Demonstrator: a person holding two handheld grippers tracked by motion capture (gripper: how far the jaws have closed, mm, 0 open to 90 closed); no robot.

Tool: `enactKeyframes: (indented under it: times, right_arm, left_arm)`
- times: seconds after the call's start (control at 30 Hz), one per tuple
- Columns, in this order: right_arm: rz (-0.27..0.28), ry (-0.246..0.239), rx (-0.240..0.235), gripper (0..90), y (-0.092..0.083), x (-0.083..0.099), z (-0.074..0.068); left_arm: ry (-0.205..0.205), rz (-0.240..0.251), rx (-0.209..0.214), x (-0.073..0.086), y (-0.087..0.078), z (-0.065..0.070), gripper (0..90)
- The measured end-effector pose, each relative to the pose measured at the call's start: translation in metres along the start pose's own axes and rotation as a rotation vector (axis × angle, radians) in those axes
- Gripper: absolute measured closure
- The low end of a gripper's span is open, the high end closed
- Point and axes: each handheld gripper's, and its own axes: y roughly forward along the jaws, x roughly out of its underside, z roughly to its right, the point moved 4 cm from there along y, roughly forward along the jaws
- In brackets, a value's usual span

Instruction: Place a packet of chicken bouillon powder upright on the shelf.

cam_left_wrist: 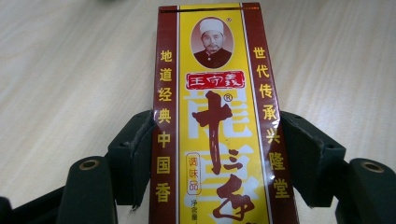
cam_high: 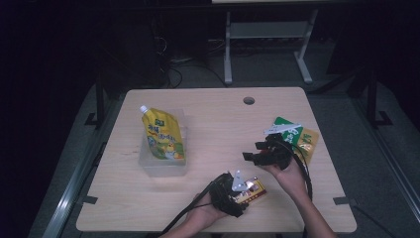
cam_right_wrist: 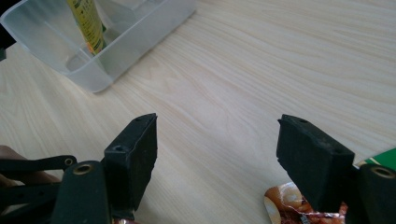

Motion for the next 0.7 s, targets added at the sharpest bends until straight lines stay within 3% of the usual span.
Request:
enactKeyframes:
  times: [0.47,0.7]
  right_arm:
    - [-0.018,0.035,-0.036,27.8,0.006,0.0,0.001]
    - [-0.037,0.061,-0.051,28.7,0.011,0.001,0.001]
  left_arm:
    - [-0.06,0.046,-0.071,0.005,-0.018,-0.026,32.1]
    - [-0.079,0.074,-0.126,0.004,-0.028,-0.038,32.2]
